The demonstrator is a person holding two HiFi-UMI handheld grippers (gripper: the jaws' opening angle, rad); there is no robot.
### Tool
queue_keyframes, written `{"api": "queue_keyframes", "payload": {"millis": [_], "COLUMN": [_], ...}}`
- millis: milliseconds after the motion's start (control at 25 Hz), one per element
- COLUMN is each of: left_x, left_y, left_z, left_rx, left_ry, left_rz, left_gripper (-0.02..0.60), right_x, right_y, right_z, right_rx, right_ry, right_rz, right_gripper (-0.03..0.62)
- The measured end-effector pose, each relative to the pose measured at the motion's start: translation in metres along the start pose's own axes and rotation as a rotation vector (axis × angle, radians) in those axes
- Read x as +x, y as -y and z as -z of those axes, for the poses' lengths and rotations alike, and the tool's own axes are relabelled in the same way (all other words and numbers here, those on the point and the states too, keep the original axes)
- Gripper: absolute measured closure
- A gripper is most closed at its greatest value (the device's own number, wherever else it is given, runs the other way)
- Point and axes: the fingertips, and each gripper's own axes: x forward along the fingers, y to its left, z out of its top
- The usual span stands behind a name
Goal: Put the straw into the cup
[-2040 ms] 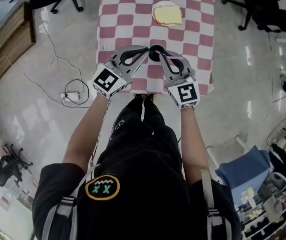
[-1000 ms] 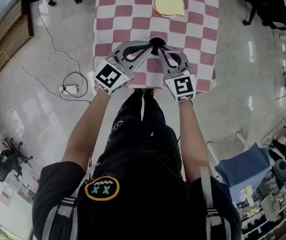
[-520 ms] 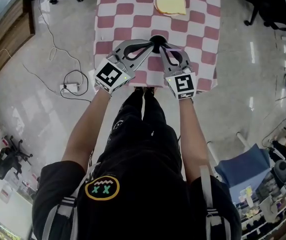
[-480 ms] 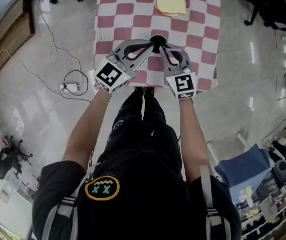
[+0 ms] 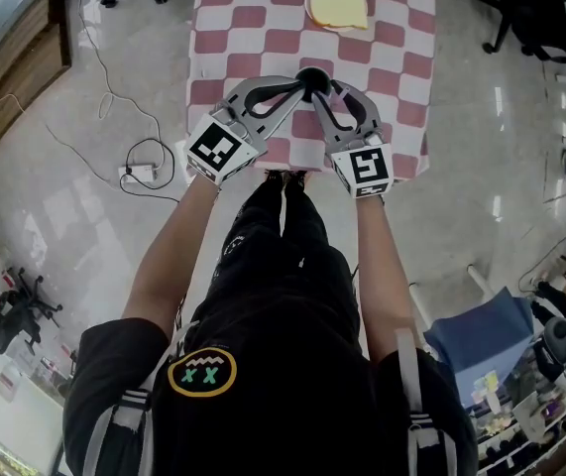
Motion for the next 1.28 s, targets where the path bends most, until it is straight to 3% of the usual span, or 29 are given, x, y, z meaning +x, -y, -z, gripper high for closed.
{"api": "queue_keyframes", "payload": {"millis": [280, 480, 800, 1040, 1160, 1280], "left_x": [-0.011, -0.023, -0.041, -0.051, -0.058, -0.06], "left_y": [0.003, 0.009, 0.032, 0.051, 0.054, 0.057], "left_z": [-0.024, -0.048, -0.103, -0.126, -0.124, -0.127], "left_rx": [0.029, 0.047, 0.052, 0.051, 0.07, 0.066], "left_ry": [0.017, 0.024, 0.062, 0.069, 0.065, 0.063], "left_rz": [-0.013, -0.016, 0.003, -0.001, -0.016, -0.013], "left_gripper": [0.561, 0.561, 0.561, 0.561, 0.561, 0.561], "right_x": [-0.019, -0.039, -0.083, -0.112, -0.122, -0.124], "right_y": [-0.006, -0.013, -0.031, -0.044, -0.049, -0.051], "right_z": [-0.043, -0.096, -0.15, -0.173, -0.179, -0.179], "right_rx": [-0.055, -0.066, -0.096, -0.112, -0.135, -0.139], "right_ry": [0.06, 0.192, 0.246, 0.271, 0.285, 0.282], "right_rz": [-0.011, -0.016, -0.029, -0.031, -0.022, -0.025], "right_gripper": [0.427, 0.427, 0.438, 0.476, 0.562, 0.572]}}
